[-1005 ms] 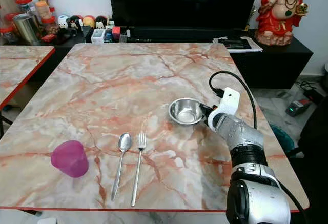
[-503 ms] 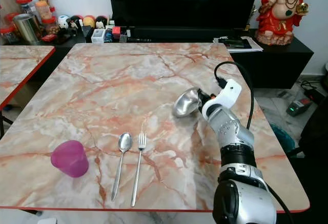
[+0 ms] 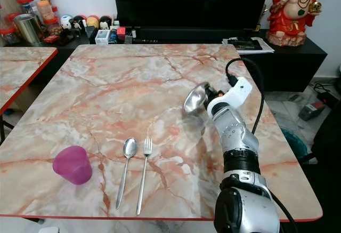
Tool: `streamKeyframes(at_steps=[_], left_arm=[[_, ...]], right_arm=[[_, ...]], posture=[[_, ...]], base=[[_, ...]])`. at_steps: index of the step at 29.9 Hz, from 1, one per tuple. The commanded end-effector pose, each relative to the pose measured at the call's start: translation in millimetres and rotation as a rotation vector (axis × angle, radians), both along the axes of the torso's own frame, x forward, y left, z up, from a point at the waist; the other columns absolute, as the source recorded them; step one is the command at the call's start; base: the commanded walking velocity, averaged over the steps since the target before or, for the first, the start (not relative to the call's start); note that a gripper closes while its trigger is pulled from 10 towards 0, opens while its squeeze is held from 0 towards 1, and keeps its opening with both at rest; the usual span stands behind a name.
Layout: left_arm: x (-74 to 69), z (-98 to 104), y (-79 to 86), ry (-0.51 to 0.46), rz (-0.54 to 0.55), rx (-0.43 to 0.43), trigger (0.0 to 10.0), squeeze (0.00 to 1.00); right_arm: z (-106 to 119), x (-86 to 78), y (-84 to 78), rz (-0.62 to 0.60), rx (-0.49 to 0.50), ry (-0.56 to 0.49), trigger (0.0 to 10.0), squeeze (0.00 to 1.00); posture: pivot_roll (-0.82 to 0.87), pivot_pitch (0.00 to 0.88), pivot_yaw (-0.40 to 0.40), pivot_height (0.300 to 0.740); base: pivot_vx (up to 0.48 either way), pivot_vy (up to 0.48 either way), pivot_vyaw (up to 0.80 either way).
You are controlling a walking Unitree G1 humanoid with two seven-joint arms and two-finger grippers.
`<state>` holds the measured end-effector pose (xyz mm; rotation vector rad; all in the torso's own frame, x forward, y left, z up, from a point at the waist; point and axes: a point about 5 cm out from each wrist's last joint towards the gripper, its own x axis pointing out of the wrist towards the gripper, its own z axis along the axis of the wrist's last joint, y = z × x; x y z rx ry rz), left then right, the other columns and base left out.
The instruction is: Setting the table
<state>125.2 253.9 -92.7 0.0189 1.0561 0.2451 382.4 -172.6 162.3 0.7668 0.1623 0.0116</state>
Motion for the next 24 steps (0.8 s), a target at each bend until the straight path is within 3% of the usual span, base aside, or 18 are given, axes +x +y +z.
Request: streamKeyframes(at_steps=[1,4,5,6,10,13,24], left_arm=[[-1.8,0.8,4.8,0.009,-0.009,0.019,10.0,0.00],[-1.0,1.6,5.6,-0.008,0.000,0.021,10.0,0.00],[-0.9,1.7,5.9,-0.008,-0.001,0.023,10.0,0.00],[-1.0,1.8,6.2,-0.006,-0.003,0.026,10.0,0.00],[-1.9,1.4,6.2,-0.005,0.014,0.017,10.0,0.00],[-1.9,1.3,6.1,-0.004,0.011,0.014,10.0,0.00],[-2.6,0.6,3.9,-0.008,0.015,0.003,10.0,0.00]], right_arm=[[13.0,1.0,-0.9,-0.024,-0.001,-0.069,0.0,0.00],[20.9,1.1,1.6,-0.026,-0.033,-0.121,0.0,0.00],[23.3,1.0,1.7,-0.030,-0.047,-0.133,5.7,0.00],[26.3,0.9,0.9,-0.044,-0.077,-0.152,10.0,0.00],[47.6,-1.9,-1.8,-0.071,-0.036,-0.291,10.0,0.00],[62.5,-5.3,-2.2,-0.076,0.001,-0.389,10.0,0.00],[72.2,-8.6,4.6,-0.091,-0.015,-0.467,10.0,0.00]], posture=[[0.01,0.000,0.012,0.732],[0.01,0.000,0.013,0.732],[0.01,0.000,0.013,0.732],[0.01,0.000,0.013,0.732],[0.01,0.000,0.012,0.732],[0.00,0.000,0.012,0.732],[0.01,0.000,0.006,0.732]], base=[[0.000,0.000,0.00],[0.000,0.000,0.00],[0.000,0.000,0.00],[0.000,0.000,0.00],[0.000,0.000,0.00],[0.000,0.417,0.00],[0.000,0.480,0.00]])
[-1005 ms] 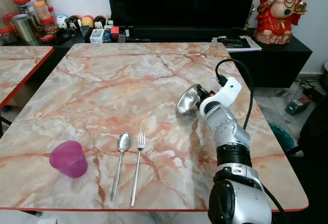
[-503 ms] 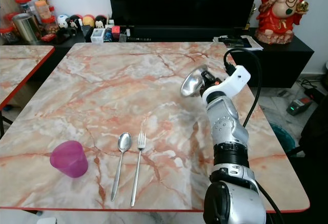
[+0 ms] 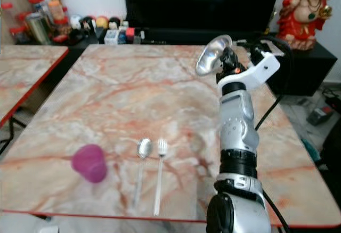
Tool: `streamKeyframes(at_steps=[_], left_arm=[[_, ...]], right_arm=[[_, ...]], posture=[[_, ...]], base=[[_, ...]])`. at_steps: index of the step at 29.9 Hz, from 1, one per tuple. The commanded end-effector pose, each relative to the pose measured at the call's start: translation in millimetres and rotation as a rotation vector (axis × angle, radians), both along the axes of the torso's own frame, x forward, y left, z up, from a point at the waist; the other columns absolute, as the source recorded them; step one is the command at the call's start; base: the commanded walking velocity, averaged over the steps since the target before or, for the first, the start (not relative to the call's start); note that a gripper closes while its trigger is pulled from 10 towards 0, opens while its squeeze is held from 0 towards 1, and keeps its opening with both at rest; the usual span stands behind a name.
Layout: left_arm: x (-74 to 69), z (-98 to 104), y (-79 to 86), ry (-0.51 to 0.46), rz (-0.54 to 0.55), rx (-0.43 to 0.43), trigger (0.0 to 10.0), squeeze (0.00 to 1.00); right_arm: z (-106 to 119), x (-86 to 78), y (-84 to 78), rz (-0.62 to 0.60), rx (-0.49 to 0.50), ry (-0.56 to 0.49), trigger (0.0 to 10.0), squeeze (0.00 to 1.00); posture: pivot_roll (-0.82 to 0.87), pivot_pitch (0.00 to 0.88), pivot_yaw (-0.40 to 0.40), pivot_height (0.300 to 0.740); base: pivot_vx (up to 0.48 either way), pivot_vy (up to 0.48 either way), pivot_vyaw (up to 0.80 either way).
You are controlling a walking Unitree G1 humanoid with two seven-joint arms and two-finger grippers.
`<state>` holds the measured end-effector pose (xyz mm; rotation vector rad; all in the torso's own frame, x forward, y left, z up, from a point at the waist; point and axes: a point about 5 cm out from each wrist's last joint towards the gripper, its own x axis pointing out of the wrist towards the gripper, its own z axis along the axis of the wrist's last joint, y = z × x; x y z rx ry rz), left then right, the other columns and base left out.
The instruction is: Setting the table
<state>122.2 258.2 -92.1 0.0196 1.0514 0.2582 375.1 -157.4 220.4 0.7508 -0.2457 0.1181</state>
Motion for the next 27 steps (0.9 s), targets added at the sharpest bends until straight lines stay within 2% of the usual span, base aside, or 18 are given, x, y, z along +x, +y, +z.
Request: streamKeyframes(at_steps=[1,8,13,27], left_arm=[[0.4,0.0,-0.5,-0.004,0.004,-0.004,10.0,0.00],[0.4,-0.1,-0.9,-0.007,0.006,-0.005,10.0,0.00],[0.1,-0.1,-0.9,-0.007,0.006,-0.005,10.0,0.00],[-0.8,-0.5,-1.3,-0.008,0.007,-0.003,10.0,0.00]], right_arm=[[15.9,-1.3,-10.7,-0.042,-0.010,-0.065,10.0,0.00],[28.2,-2.5,-11.2,-0.044,-0.022,-0.113,10.0,0.00],[41.4,-5.0,-5.0,-0.023,-0.024,-0.168,10.0,0.00],[51.9,-8.4,2.2,0.003,-0.027,-0.218,10.0,0.00]], posture=[[0.01,0.000,0.006,0.732],[0.01,0.000,0.004,0.732],[0.01,0.000,0.006,0.732],[0.02,0.000,0.004,0.732]], base=[[0.000,0.480,0.00],[0.000,0.480,0.00],[0.000,0.480,0.00],[0.000,0.480,0.00]])
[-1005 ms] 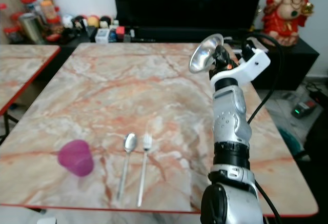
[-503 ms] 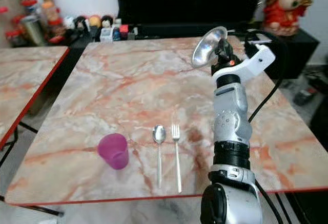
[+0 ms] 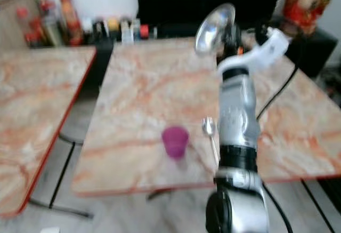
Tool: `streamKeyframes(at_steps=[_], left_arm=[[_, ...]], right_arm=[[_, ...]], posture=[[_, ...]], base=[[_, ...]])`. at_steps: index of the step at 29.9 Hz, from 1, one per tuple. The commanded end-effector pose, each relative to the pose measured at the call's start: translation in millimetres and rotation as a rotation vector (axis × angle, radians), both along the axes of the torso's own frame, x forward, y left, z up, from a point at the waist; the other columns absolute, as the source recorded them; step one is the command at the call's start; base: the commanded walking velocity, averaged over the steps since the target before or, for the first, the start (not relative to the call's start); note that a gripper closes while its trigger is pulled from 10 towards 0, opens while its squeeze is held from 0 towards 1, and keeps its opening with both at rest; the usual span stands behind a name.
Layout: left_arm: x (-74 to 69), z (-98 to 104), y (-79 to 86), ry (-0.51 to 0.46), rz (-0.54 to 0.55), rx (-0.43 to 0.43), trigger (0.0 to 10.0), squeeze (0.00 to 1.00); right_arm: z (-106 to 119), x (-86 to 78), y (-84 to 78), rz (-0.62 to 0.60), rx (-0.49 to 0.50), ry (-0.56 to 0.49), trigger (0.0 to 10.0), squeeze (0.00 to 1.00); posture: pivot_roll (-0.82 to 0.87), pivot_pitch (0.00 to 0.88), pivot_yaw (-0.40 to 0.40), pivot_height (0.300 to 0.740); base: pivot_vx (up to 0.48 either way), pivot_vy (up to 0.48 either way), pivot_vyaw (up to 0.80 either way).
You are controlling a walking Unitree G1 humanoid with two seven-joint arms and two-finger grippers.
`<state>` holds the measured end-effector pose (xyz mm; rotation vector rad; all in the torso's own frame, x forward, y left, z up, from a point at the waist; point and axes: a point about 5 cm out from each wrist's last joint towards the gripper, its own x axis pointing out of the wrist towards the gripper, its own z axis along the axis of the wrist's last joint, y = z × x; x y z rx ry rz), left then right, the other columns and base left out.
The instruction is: Setting the table
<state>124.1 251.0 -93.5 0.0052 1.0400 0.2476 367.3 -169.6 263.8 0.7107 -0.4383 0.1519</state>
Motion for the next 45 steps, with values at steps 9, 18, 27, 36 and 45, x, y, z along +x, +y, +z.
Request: streamKeyframes(at_steps=[9,18,27,36,45], left_arm=[[-4.6,0.2,5.3,0.007,0.008,0.011,10.0,0.00],[-5.1,-0.2,4.6,0.006,0.012,0.006,10.0,0.00],[-4.0,0.1,4.8,0.003,0.024,0.007,10.0,0.00],[-3.9,0.0,4.5,0.006,0.032,0.007,10.0,0.00],[-2.8,0.2,4.3,0.000,0.040,0.005,10.0,0.00]], right_arm=[[-2.5,-0.8,21.2,0.051,-0.038,0.014,10.0,0.00],[-18.9,2.1,25.8,0.060,-0.028,0.086,10.0,0.00],[-32.4,2.0,29.4,0.059,-0.062,0.148,10.0,0.00],[-34.9,2.4,26.6,0.053,-0.066,0.166,10.0,0.00],[-37.4,4.3,25.5,0.049,-0.075,0.185,10.0,0.00]], posture=[[0.03,0.000,0.000,0.732],[0.04,0.000,-0.008,0.732],[0.05,0.000,-0.017,0.732],[0.05,0.000,-0.018,0.732],[0.05,0.000,-0.023,0.732]], base=[[0.000,0.480,0.00],[0.000,0.480,0.00],[0.000,0.480,0.00],[0.000,0.480,0.00],[0.000,0.480,0.00]])
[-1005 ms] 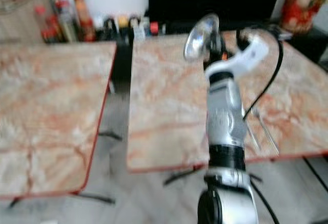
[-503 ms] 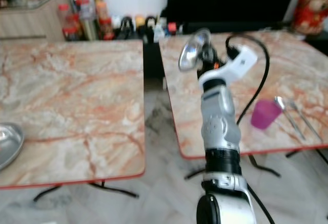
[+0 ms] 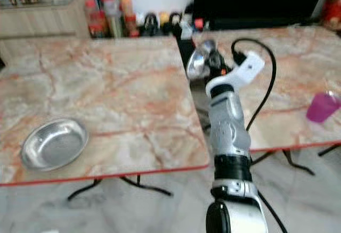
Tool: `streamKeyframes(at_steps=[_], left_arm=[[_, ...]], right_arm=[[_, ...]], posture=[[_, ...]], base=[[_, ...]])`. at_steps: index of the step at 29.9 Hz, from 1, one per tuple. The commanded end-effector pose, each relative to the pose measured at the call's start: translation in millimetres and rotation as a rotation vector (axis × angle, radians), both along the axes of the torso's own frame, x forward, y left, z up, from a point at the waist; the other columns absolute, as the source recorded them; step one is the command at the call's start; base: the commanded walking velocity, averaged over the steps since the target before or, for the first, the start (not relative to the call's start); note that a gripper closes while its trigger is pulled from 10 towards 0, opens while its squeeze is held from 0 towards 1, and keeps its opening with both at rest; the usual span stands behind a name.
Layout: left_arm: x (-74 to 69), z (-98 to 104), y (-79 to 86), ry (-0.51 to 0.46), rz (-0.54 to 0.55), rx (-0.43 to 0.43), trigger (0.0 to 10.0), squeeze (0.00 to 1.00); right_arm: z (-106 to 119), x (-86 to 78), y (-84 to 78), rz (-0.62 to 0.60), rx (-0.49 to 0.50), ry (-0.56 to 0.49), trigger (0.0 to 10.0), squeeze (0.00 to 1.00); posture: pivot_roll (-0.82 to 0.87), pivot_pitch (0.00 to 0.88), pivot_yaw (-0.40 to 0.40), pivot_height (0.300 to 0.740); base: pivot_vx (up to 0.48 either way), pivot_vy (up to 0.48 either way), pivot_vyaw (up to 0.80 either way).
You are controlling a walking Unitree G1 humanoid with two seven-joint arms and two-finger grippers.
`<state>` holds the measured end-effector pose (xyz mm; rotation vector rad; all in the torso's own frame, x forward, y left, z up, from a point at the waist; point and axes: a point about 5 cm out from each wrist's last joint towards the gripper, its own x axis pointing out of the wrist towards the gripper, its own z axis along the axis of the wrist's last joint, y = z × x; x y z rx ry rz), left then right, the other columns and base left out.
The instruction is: Setting the table
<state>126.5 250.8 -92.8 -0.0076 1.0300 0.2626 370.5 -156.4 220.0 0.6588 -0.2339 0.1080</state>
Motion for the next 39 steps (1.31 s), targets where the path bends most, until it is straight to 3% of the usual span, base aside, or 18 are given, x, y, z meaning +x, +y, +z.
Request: streamKeyframes(at_steps=[1,21,32,39], left_arm=[[-5.3,-0.4,4.5,0.011,0.022,0.007,10.0,0.00],[-4.8,-0.1,5.0,0.008,0.026,0.014,10.0,0.00],[-4.6,0.5,5.3,-0.009,0.030,0.017,10.0,0.00],[-5.0,0.2,5.4,-0.006,0.033,0.015,10.0,0.00]], right_arm=[[6.3,1.1,12.1,0.034,-0.007,-0.015,10.0,0.00],[3.3,4.1,3.7,0.010,0.031,0.004,10.0,0.00],[1.3,3.6,2.8,0.007,0.035,0.005,10.0,0.00],[-1.8,2.9,0.0,-0.005,0.038,0.016,10.0,0.00]], posture=[[0.05,0.000,-0.023,0.732],[0.06,0.000,-0.022,0.732],[0.06,0.000,-0.022,0.732],[0.06,0.000,-0.019,0.732]], base=[[0.000,0.480,0.00],[0.000,0.473,0.00],[0.000,0.000,0.00],[0.000,0.000,0.80]])
